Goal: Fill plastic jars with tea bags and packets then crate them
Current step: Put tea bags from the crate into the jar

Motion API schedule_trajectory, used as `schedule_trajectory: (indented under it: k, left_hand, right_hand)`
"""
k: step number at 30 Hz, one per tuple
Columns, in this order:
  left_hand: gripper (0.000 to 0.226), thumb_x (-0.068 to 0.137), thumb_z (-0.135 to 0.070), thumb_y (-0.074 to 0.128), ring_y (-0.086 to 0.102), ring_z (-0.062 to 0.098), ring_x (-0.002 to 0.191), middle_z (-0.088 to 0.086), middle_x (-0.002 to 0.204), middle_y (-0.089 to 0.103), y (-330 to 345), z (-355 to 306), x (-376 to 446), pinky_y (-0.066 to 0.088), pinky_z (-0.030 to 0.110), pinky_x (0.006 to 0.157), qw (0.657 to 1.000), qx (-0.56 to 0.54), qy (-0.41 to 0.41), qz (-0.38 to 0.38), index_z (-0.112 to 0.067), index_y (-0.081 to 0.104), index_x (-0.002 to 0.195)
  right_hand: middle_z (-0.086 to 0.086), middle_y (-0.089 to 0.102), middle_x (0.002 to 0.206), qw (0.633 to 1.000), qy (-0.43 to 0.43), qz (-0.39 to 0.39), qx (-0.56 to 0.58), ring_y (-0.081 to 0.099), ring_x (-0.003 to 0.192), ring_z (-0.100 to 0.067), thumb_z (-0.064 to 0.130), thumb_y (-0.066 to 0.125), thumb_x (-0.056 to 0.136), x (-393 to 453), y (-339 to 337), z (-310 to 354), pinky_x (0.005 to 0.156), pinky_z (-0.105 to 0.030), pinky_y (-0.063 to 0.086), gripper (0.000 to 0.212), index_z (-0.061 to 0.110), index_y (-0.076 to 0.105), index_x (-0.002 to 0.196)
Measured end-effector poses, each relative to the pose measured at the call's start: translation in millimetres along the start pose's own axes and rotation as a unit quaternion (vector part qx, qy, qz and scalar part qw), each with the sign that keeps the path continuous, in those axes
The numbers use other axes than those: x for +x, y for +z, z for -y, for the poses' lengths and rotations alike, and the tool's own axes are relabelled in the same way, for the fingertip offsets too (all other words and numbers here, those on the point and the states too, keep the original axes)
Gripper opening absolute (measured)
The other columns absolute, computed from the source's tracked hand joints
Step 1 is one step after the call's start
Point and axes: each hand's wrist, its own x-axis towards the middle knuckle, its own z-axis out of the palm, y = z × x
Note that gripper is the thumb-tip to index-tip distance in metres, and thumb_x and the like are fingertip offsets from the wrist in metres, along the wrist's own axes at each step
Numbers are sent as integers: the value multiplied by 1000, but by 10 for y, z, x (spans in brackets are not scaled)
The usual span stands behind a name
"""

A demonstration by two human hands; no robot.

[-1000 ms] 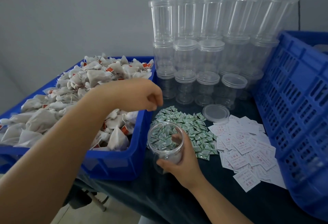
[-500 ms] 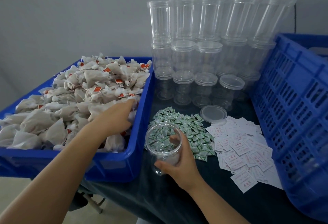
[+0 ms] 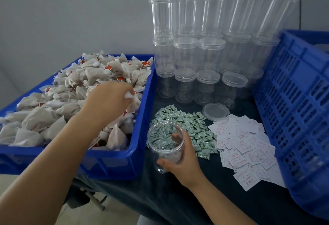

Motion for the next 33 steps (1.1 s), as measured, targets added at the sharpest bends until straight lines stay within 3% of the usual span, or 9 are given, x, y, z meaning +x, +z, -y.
schedule_trajectory:
  k: [3,8,14,20,24,27,33]
  left_hand:
    - [14,90,-24,59,52,17,84,3,96,65,-168,-102,-29,48,37,78,999,-34,32,-1,-20,67,101]
    - [14,91,-24,58,55,12,82,-3,95,68,-258,-319,-109,40,26,76,994,-72,83,7,-22,68,100]
    - [14,90,-25,57,56,13,86,-4,93,67,-157,-488,-180,49,34,79,988,-74,120,56,-26,66,100]
    - [17,90,-24,54,47,9,82,-9,94,64,-15,-564,-215,40,26,69,988,-44,128,75,-30,64,103]
    - [20,90,-23,54,55,13,89,-10,96,65,37,-631,-272,47,30,73,984,-42,142,100,-31,64,106]
    - [23,92,-24,52,52,11,88,-8,94,58,141,-678,-277,40,27,69,974,3,161,161,-29,59,113]
    - [24,94,-20,54,57,20,97,2,109,55,233,-785,-210,36,26,66,944,80,166,275,-22,58,118]
  right_hand:
    - [15,44,136,1000,-1,-6,-12,43,127,8,53,87,52,5,-3,-16,101,-14,43,99,53,35,136]
    - [11,43,138,1000,4,-6,-14,43,126,11,52,86,53,8,-5,-17,96,-10,44,98,51,34,136]
    - [10,43,137,1000,0,-7,-8,43,125,11,47,85,54,5,-1,13,93,-8,44,95,49,36,135]
    - [10,42,137,1000,-2,-4,11,44,121,17,40,86,56,4,5,42,87,-3,44,93,41,38,136]
    - [3,46,140,1000,-8,-5,9,48,128,3,42,87,57,6,3,33,94,-14,48,95,40,38,138]
    - [1,47,140,1000,-10,-4,0,49,131,-7,45,87,56,4,-1,11,102,-29,50,99,39,36,141]
    - [6,45,138,1000,-3,-9,-3,47,124,8,42,86,56,17,0,-6,92,-9,46,96,42,38,139]
